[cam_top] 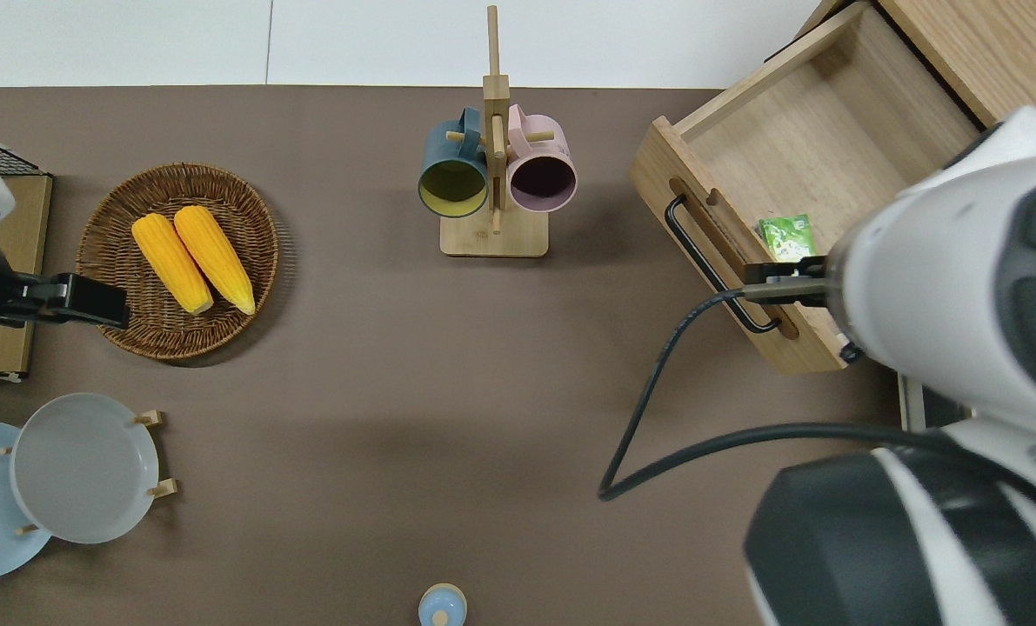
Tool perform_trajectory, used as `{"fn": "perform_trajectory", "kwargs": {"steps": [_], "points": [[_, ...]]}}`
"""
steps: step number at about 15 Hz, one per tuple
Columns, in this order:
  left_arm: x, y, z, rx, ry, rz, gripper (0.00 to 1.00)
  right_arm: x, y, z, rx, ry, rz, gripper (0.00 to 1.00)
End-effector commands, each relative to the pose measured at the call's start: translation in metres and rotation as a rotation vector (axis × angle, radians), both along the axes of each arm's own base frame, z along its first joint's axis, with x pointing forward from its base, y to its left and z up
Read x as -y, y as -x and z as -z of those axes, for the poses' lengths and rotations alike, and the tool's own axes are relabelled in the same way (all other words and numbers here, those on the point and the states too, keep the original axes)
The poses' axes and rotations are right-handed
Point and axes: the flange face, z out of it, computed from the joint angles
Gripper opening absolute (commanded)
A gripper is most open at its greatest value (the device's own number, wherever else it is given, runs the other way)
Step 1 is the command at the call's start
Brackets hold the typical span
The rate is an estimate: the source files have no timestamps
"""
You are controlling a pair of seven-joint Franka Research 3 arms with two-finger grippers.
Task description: Slide drawer open with right arm
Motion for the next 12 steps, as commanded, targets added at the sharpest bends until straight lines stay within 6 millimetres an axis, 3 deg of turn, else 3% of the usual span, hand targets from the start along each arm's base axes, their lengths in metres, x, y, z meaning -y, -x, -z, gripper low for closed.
{"fn": "perform_trajectory", "kwargs": {"steps": [1, 7, 12], "points": [[0.002, 0.003, -0.006, -0.003, -0.019, -0.005, 0.99, 0.067, -0.009, 0.002, -0.073, -0.135, -0.001, 0.987], [0.002, 0.003, -0.006, -0.003, -0.019, -0.005, 0.99, 0.144, -0.026, 0.022, -0.141, -0.182, -0.088, 0.987], [0.002, 0.003, -0.006, -0.003, -0.019, -0.005, 0.99, 0.183, -0.028, 0.041, -0.171, -0.323, -0.091, 0.987]]}}
